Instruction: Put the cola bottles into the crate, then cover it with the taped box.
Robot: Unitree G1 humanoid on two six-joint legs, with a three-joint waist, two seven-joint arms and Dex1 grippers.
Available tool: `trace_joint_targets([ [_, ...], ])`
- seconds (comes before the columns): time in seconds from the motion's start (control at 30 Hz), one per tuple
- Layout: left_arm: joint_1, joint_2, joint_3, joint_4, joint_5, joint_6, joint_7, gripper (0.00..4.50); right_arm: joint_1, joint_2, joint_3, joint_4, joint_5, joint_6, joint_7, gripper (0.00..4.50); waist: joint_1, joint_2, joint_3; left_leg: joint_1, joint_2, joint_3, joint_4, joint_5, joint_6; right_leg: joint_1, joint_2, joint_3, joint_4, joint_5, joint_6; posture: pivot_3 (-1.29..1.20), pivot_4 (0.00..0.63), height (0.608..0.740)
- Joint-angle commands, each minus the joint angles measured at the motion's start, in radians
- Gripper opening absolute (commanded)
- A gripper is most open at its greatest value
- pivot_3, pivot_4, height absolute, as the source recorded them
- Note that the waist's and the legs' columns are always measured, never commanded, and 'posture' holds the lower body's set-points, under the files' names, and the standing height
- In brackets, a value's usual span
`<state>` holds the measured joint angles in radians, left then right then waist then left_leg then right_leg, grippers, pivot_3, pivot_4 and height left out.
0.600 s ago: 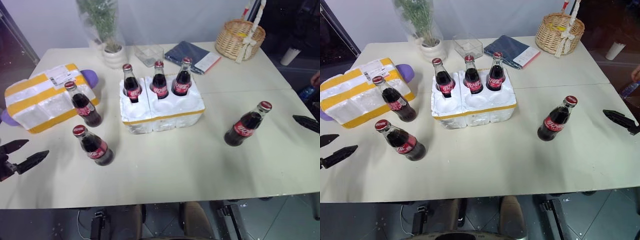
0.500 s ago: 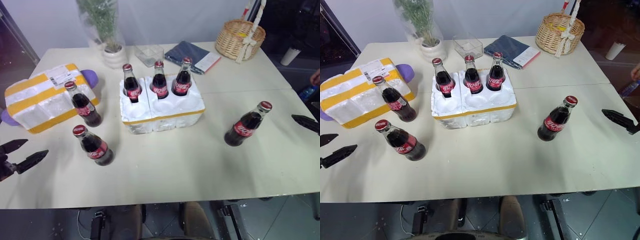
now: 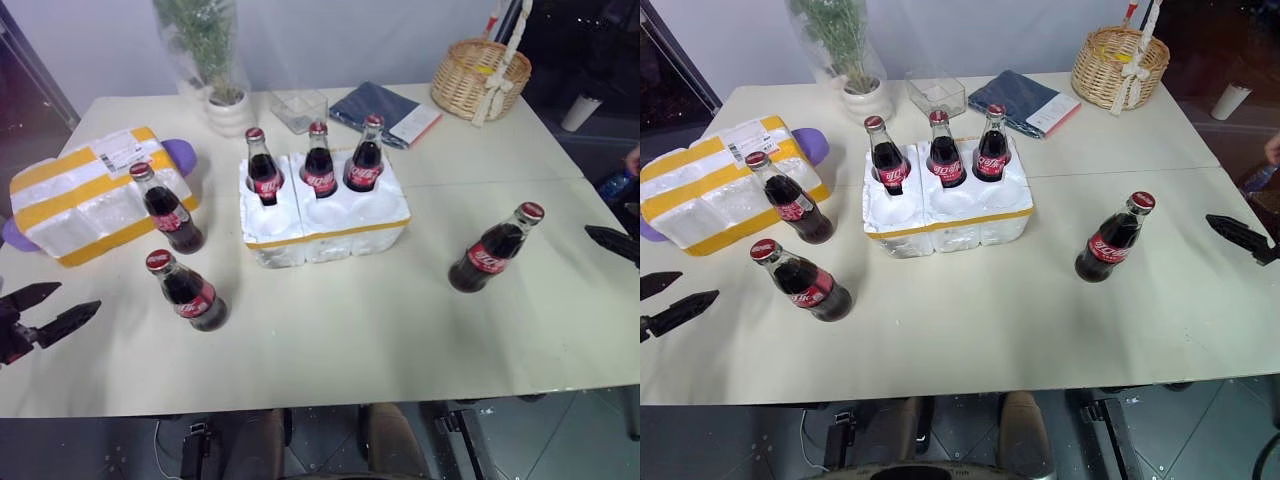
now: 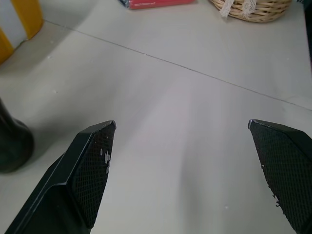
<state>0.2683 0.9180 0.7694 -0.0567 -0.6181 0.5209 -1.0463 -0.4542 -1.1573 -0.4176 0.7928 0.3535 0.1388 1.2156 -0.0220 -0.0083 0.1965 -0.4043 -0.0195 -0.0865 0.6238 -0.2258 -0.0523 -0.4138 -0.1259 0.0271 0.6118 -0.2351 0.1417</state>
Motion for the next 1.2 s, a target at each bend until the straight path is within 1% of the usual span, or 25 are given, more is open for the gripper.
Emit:
trace_joint_targets([
  [0.03,-0.015,0.047,0.044,-0.083,-0.071,0.036,-0.059,4.44,-0.087,-0.099,0.018,-0.015,0.014,0.046,0.114,4.50,-0.001,0.001,0.001,0.000,0.000,0.000,0.000,0.000,0.000,0.000,0.000,0.000,0.000,0.000,0.000,0.00,0.150,0.737],
  [0.13,-0.019,0.084,0.026,-0.137,-0.110,0.065,-0.122,4.44,-0.204,-0.148,0.076,-0.064,0.045,0.140,0.243,4.50,-0.012,0.002,0.001,0.000,0.000,0.000,-0.001,0.000,0.000,-0.001,0.000,0.000,0.000,0.000,0.000,0.00,0.150,0.737],
  [0.23,-0.019,0.112,-0.014,-0.168,-0.116,0.055,-0.192,4.44,-0.330,-0.176,0.150,-0.153,0.079,0.262,0.371,4.50,-0.023,0.002,0.001,0.000,0.000,0.000,-0.002,0.000,0.000,-0.001,0.000,0.000,0.000,0.000,0.000,0.00,0.150,0.737],
  [0.33,-0.023,0.120,-0.041,-0.183,-0.111,0.027,-0.250,4.44,-0.406,-0.188,0.226,-0.280,0.164,0.365,0.399,4.50,-0.029,0.004,0.002,-0.001,0.001,0.001,-0.003,0.000,0.000,-0.004,0.000,0.000,0.001,0.000,0.000,0.00,0.150,0.737],
  [0.47,-0.020,0.121,-0.072,-0.201,-0.099,0.002,-0.303,4.44,-0.467,-0.200,0.296,-0.475,0.330,0.526,0.399,4.50,-0.030,0.004,0.002,-0.004,0.001,0.001,-0.003,0.000,0.000,-0.010,0.001,0.000,0.003,0.000,0.001,0.00,0.150,0.737],
  [0.57,-0.005,0.111,-0.094,-0.211,-0.077,-0.028,-0.329,4.44,-0.482,-0.197,0.329,-0.585,0.408,0.590,0.399,4.50,-0.024,0.004,0.002,-0.005,0.001,0.001,-0.003,0.000,0.000,-0.010,0.001,0.000,0.003,0.000,0.001,0.00,0.150,0.737],
  [0.7,-0.005,0.084,-0.139,-0.198,-0.035,-0.091,-0.332,4.44,-0.472,-0.186,0.355,-0.646,0.427,0.590,0.399,4.50,-0.018,0.004,0.002,-0.005,0.001,0.001,-0.002,0.000,0.000,-0.010,0.001,0.000,0.003,0.000,0.001,0.00,0.150,0.737],
  [0.83,-0.079,0.041,-0.241,-0.168,0.033,-0.157,-0.260,4.44,-0.480,-0.167,0.352,-0.664,0.443,0.627,0.399,4.50,-0.014,0.004,0.003,-0.006,0.001,0.001,-0.001,0.000,0.000,-0.010,0.001,0.000,0.003,0.000,0.000,0.00,0.150,0.737],
  [1.0,-0.160,-0.066,-0.358,-0.183,0.095,-0.201,-0.128,4.44,-0.442,-0.169,0.328,-0.738,0.480,0.660,0.399,4.50,-0.015,0.004,0.002,-0.006,0.001,0.001,-0.001,0.000,0.000,-0.010,0.001,0.000,0.004,0.003,0.004,0.00,0.150,0.737],
  [1.07,-0.173,-0.096,-0.392,-0.197,0.098,-0.195,-0.097,4.44,-0.447,-0.151,0.314,-0.761,0.485,0.680,0.394,4.50,-0.018,0.004,0.002,-0.006,0.001,0.001,0.000,0.000,0.000,-0.010,0.001,0.000,0.005,0.003,0.005,0.00,0.150,0.737],
  [1.2,-0.176,-0.110,-0.416,-0.209,0.074,-0.172,-0.083,4.44,-0.438,-0.133,0.293,-0.783,0.484,0.699,0.381,4.50,-0.018,0.004,0.002,-0.006,0.001,0.001,0.000,0.000,0.000,-0.010,0.001,0.000,0.006,0.003,0.005,0.00,0.150,0.737],
])
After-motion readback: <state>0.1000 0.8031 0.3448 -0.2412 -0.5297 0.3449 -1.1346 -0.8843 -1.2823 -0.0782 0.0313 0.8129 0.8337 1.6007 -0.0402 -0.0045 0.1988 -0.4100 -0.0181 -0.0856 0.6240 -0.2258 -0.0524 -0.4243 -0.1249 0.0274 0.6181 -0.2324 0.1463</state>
